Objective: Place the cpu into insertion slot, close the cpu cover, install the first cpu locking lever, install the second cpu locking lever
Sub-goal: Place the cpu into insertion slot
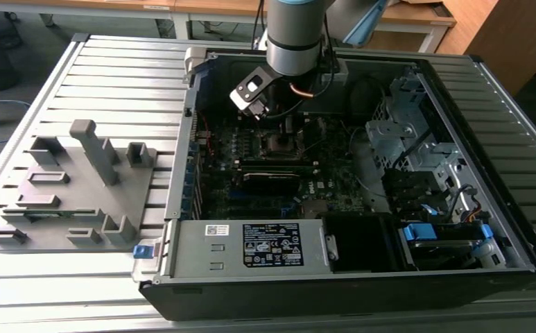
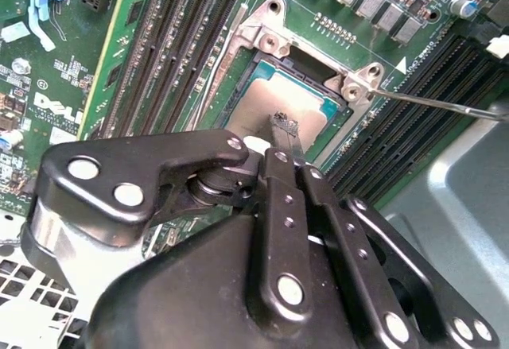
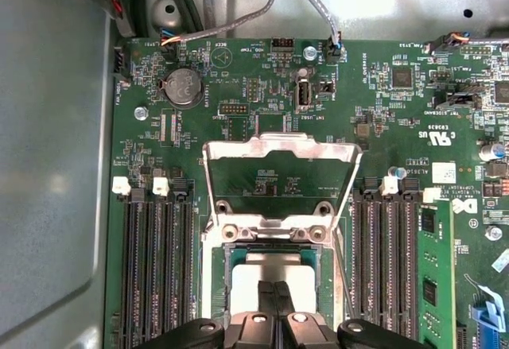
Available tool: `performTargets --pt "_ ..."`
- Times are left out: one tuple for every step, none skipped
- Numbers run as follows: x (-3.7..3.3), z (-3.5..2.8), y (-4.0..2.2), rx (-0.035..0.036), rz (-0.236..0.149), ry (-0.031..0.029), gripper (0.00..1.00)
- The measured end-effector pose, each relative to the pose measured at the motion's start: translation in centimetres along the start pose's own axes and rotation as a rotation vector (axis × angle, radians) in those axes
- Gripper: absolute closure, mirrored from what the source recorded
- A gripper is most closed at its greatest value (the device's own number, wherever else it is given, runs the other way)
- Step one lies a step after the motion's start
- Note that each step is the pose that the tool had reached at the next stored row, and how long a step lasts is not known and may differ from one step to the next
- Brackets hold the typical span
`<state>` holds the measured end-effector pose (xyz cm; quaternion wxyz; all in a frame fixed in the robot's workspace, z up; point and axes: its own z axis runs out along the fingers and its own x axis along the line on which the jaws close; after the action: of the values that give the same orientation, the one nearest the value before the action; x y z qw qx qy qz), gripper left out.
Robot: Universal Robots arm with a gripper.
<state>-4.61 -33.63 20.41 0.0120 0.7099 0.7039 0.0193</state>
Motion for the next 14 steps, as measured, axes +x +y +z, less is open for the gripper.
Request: performTargets --pt "0.00 0.01 -0.01 0.0003 0.000 0.0000 0.89" --pt "0.00 0.04 -0.04 0.0001 0.000 0.0003 0.89" --pt "0.01 0.12 -0.10 0.0000 0.000 0.0004 0.89" --pt "0.00 0.19 -0.17 0.0000 0.000 0.0002 0.89" --pt "0.00 0.26 -0.21 0.0000 0.000 0.0001 0.89" --pt "-0.01 0.27 -0.22 0.0000 0.000 0.0000 0.89" --pt "-0.01 0.27 -0.22 0.0001 0.000 -0.0001 0.89" --pt "0.00 0.31 -0.22 0.0000 0.000 0.0001 0.89" --pt "0.00 0.41 -0.23 -0.0001 0.000 0.0001 0.89" --pt "-0.02 0.52 -0.25 0.0003 0.000 -0.0010 0.89" --pt "-0.04 0.60 -0.27 0.0006 0.000 -0.0020 0.89" --pt "-0.04 0.64 -0.29 0.0003 0.000 -0.0018 0.89" --pt "-0.04 0.66 -0.28 0.0000 0.000 -0.0013 0.89" --pt "-0.02 0.70 -0.28 -0.0004 0.000 -0.0006 0.89"
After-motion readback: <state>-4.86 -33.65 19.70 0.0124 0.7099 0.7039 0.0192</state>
